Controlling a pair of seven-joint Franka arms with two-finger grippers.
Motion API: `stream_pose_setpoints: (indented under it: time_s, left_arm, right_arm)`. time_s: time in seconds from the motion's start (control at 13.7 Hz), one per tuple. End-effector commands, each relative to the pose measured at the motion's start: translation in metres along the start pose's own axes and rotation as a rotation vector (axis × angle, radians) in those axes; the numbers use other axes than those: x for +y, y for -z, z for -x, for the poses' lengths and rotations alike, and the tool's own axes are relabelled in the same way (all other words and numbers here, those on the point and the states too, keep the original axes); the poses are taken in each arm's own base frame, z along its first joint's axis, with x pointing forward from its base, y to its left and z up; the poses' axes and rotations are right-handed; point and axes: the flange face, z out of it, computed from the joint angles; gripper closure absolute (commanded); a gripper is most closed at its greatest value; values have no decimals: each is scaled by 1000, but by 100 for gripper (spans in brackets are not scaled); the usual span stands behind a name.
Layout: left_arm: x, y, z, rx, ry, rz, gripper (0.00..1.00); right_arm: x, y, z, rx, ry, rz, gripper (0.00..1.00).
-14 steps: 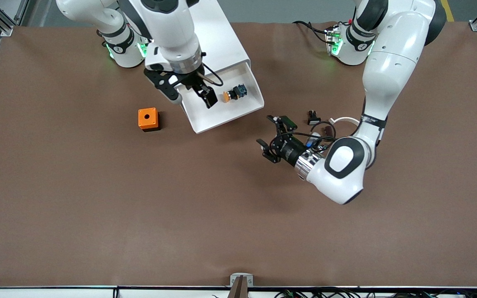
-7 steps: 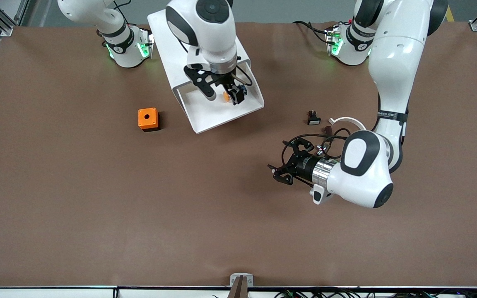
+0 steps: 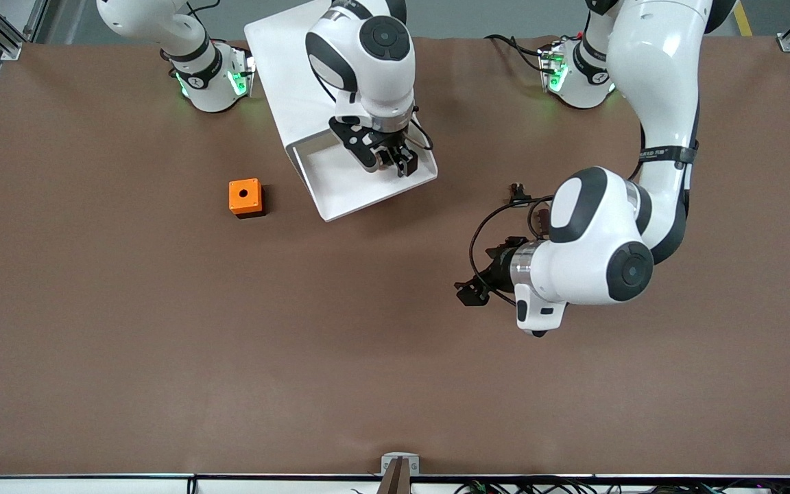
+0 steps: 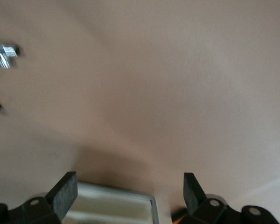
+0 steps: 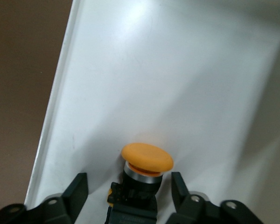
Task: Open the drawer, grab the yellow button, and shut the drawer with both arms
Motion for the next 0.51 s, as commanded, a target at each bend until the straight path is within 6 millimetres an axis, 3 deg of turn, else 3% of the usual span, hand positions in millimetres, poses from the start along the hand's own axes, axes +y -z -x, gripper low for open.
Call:
stream_pose_setpoints:
  time_s: [0.0,0.15,0.29,0.44]
  left_arm:
    - [2,-8,9,105,-64,-40,0]
    - [5,-15,19,187,-108,-82,0]
    - [9,-27,34,284,-164,-147,0]
    - [10,-32,40,303,-182,-165,0]
  right_arm:
    - [-2,6,1,-10,-17,-11,61]
    - [-2,8,1,-41,-25,-6,95]
    - [-7,15,-10,-45,-16,-13,100]
    - [-15,36,-43,-88,8,-2,100]
